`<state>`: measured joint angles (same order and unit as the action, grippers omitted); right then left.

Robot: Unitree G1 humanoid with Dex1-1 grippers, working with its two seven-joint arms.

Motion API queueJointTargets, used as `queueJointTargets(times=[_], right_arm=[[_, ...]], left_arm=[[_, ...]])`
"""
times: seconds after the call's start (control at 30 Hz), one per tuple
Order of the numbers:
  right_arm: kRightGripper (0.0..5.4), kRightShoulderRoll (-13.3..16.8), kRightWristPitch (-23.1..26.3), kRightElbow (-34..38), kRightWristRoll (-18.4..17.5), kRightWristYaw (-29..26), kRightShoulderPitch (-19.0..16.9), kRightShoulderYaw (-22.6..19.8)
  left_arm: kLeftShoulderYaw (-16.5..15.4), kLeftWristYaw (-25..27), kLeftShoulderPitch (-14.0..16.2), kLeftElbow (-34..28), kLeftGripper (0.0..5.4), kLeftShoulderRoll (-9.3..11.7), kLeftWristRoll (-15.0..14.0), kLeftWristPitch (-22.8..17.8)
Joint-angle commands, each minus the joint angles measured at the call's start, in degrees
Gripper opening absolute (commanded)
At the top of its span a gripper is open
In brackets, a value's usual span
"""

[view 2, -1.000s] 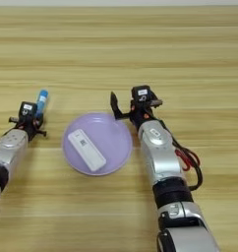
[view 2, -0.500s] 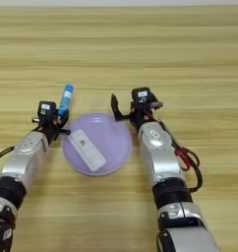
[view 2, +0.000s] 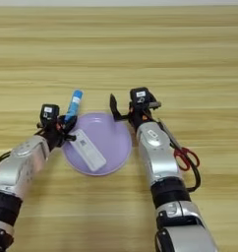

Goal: Move the objects on the table

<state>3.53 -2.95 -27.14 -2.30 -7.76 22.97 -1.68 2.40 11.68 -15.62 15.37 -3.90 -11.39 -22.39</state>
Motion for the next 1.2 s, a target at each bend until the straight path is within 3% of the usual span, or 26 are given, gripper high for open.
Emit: queueJointTargets(times=[0.03, 0.23, 0.33, 0.43, 0.8, 0.83, 1.2], right_arm=[[5.40, -0.41, -0.01, -0.36, 0.26, 0.61, 0.80, 0.16], [5.40, -0.65, 0.14, 0.04, 0.40, 0.94, 0.71, 0.36], [5.40, -0.80, 0.28, 0.30, 0.46, 1.16, 0.66, 0.49], [5.40, -0.94, 0.33, 0.40, 0.54, 1.33, 0.67, 0.59], [5.40, -1.51, 0.58, 0.66, 0.98, 1.76, 0.70, 0.88], [5.40, -1.54, 0.61, 0.71, 1.01, 1.78, 0.68, 0.90], [5.40, -1.47, 0.90, 0.98, 1.01, 1.87, 0.47, 1.01]], left_arm=[[2.58, 0.28, 3.13, -1.04, 1.31, -4.35, -1.37, -3.04], [3.47, 0.12, 3.41, -0.54, 1.31, -4.65, -3.97, -5.80], [3.31, 0.49, 4.11, -1.33, 1.31, -5.74, -7.21, -10.03], [4.19, 0.24, 4.54, -1.77, 1.31, -5.67, -8.77, -11.78], [7.26, 0.92, 4.64, -1.86, 1.31, -4.54, -10.47, -12.67], [7.59, 1.31, 4.64, -2.03, 1.60, -4.34, -10.52, -12.64], [8.93, 2.55, 4.89, -2.99, 2.43, -3.63, -11.09, -12.30]])
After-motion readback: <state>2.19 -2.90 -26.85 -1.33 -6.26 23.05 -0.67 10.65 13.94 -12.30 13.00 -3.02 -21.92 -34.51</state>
